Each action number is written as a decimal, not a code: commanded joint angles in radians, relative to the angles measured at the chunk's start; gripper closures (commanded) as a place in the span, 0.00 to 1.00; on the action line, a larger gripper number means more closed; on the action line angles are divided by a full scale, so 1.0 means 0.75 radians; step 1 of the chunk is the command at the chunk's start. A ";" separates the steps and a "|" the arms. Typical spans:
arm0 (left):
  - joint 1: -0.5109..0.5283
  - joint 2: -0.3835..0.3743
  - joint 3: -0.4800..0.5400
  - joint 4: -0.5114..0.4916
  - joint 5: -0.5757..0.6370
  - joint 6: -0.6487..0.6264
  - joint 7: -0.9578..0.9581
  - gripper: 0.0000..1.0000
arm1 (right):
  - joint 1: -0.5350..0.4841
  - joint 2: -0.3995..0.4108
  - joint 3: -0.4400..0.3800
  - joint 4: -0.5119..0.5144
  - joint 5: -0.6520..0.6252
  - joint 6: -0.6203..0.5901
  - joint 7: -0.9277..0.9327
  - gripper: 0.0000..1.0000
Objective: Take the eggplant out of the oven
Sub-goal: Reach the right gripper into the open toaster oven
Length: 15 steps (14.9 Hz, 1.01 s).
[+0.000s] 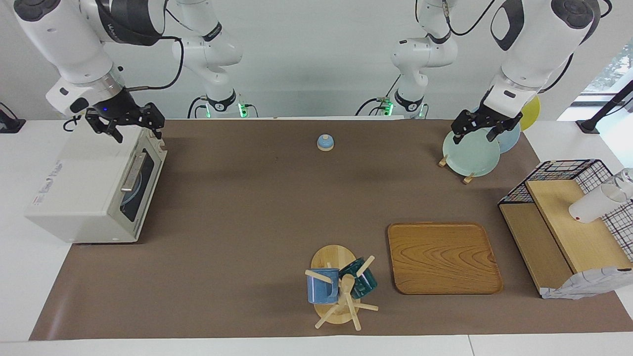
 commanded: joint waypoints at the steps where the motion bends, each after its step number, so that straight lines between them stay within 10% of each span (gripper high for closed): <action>1: 0.016 0.003 -0.014 0.012 0.025 -0.017 -0.012 0.00 | -0.007 -0.092 0.005 -0.183 0.027 0.130 -0.038 0.97; 15: 0.016 0.003 -0.014 0.012 0.025 -0.017 -0.012 0.00 | -0.018 -0.095 0.007 -0.439 -0.241 0.364 0.132 1.00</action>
